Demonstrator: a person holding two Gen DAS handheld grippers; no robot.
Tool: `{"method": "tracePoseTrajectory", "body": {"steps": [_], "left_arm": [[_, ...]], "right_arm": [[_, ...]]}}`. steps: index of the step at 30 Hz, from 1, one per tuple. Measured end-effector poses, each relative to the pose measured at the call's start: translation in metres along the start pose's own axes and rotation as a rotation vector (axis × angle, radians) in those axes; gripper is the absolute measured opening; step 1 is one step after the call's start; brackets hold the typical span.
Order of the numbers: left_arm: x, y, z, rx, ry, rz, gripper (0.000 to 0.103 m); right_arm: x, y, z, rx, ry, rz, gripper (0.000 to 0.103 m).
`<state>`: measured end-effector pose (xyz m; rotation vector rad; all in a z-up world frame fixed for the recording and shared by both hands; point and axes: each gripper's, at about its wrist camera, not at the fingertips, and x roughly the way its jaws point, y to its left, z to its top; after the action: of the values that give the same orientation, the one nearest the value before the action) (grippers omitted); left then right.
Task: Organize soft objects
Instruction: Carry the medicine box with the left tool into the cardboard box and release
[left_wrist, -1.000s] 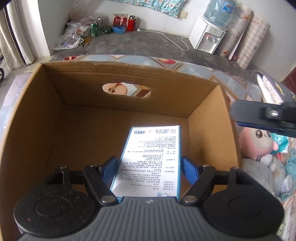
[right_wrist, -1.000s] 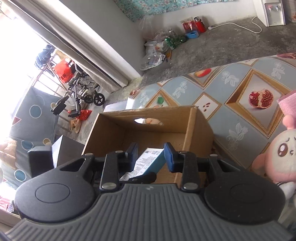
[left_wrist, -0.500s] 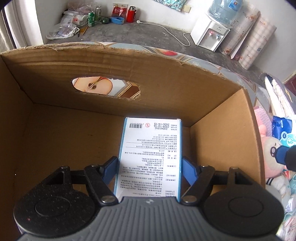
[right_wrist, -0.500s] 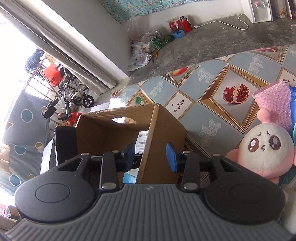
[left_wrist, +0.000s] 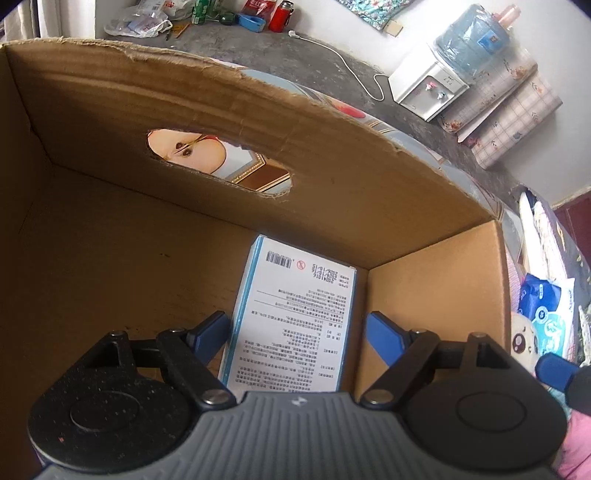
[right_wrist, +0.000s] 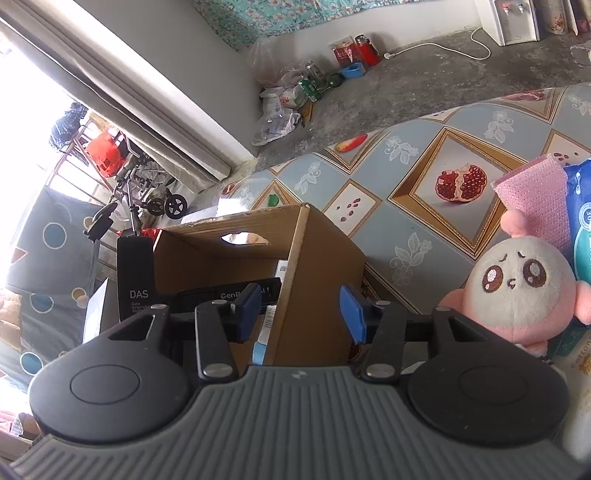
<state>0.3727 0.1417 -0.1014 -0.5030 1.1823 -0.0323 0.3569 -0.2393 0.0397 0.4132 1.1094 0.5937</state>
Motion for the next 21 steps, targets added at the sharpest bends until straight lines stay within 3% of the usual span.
{"method": "tracePoseTrajectory", "body": {"steps": [3, 5, 12, 21], "left_arm": [[0.004, 0.004, 0.004, -0.041, 0.038, -0.095, 0.083], [0.005, 0.003, 0.005, -0.046, 0.04, -0.115, 0.083], [-0.01, -0.009, -0.001, -0.022, -0.007, -0.052, 0.084], [-0.067, -0.035, -0.019, 0.04, -0.097, -0.002, 0.089]], "right_arm": [[-0.002, -0.004, -0.001, 0.009, 0.001, -0.002, 0.048], [-0.003, -0.006, -0.002, 0.016, 0.002, -0.003, 0.048], [-0.019, -0.014, -0.006, 0.037, -0.027, -0.019, 0.05], [-0.097, -0.034, -0.012, 0.013, -0.159, -0.106, 0.055]]}}
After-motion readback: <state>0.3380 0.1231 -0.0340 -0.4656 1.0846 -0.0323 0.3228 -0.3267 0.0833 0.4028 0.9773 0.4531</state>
